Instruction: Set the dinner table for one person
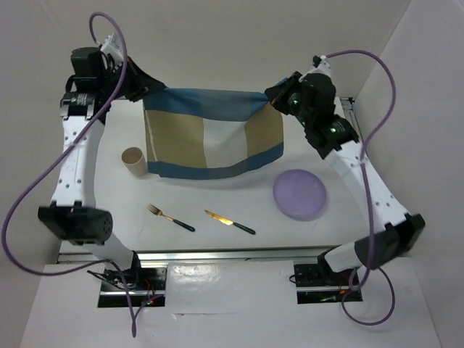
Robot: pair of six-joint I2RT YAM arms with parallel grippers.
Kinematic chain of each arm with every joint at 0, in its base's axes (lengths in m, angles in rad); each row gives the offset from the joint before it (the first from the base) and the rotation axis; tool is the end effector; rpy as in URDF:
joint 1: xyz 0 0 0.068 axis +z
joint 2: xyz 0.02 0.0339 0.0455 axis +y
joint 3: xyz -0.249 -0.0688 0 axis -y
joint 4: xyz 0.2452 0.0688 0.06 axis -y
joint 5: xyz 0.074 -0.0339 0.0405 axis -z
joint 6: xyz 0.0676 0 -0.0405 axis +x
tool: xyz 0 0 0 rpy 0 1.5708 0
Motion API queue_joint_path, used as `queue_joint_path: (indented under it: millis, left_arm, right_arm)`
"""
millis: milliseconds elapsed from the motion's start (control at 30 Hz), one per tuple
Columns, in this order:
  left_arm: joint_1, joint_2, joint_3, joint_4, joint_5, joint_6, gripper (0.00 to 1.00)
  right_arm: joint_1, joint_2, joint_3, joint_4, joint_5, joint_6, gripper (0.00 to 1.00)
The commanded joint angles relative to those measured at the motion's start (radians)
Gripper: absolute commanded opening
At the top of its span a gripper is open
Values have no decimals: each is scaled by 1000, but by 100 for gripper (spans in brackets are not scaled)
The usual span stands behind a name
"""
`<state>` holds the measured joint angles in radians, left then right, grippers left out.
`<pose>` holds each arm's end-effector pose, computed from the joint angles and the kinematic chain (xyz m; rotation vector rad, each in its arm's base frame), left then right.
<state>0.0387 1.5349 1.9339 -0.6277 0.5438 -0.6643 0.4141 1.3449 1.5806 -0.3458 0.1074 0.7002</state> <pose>0.3432 -0.0217 0.4830 -0.2484 1.8478 -0.9276 0.3041 0.1257 0.4563 0.3298 1.7044 0.7420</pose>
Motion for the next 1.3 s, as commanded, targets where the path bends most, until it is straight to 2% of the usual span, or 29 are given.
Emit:
queue_joint_path:
  millis: [0,67,100,133,167,200,233,267,300,333,367,400,433,533,567,600,633,667,700,733,800,933,1067,1267]
  left_arm:
    - [21,167,68,80,-74,-23,0]
    - [12,316,166,89,-142,-34,0]
    - [12,368,203,89,-165,-44,0]
    - [12,427,256,80,-182,-44,1]
    - [12,486,319,25,-182,-44,16]
    - [12,549,470,-13,-182,-35,35]
    - [12,650,537,-48,-182,-23,67]
    - [12,681,598,-88,-173,-8,92]
    - [12,682,582,-89,-173,-8,92]
    - [12,648,536,-69,-186,8,100]
    - [12,612,475,-38,-186,8,100]
    - [12,575,335,24,-195,20,100]
    - [3,517,282,34,-196,34,100]
    - [-25,490,182,-32,-222,89,99]
    - [-37,475,159,-50,-222,107,86]
    - [-51,464,104,-69,-235,127,74]
    - [-66,464,73,-88,-251,153,58]
    - [-92,449,33,-105,-261,154,37]
    - [-105,430,-55,-106,-262,164,7]
    - [-117,420,-103,-106,-275,164,0]
    - [-160,400,-226,-75,-304,164,0]
    - [-223,384,-361,-11,-367,128,0]
    - [-244,451,-386,8,-386,118,0]
    - [-278,528,-377,-1,-397,118,0]
  right_arm:
    - [-38,152,27,59,62,4,0]
    - [-72,290,70,125,44,4,0]
    - [-90,343,102,136,-19,4,13]
    - [-134,469,151,136,-75,4,37]
    - [-152,537,213,69,-122,4,60]
    - [-167,600,374,13,-156,-5,76]
    - [-176,661,448,-42,-201,-14,93]
    - [-185,744,551,-127,-237,-37,97]
    - [-186,763,567,-151,-238,-38,98]
    - [-186,763,552,-162,-248,-47,98]
    - [-186,740,467,-133,-249,-60,98]
    - [-186,719,408,-107,-258,-61,98]
    - [-195,671,348,-84,-258,-61,94]
    - [-195,620,167,-42,-301,-85,74]
    - [-184,597,94,-29,-301,-94,54]
    - [-184,597,66,-28,-314,-106,41]
    - [-163,585,41,-38,-325,-107,32]
    - [-163,585,21,-51,-325,-116,24]
    - [-143,576,-17,-61,-336,-125,14]
    - [-129,576,-34,-71,-336,-137,12]
    - [-87,576,-95,-90,-325,-137,8]
    - [-63,589,-177,-90,-325,-117,8]
    - [-54,629,-206,-81,-327,-96,8]
    - [-54,689,-206,-128,-229,-85,7]
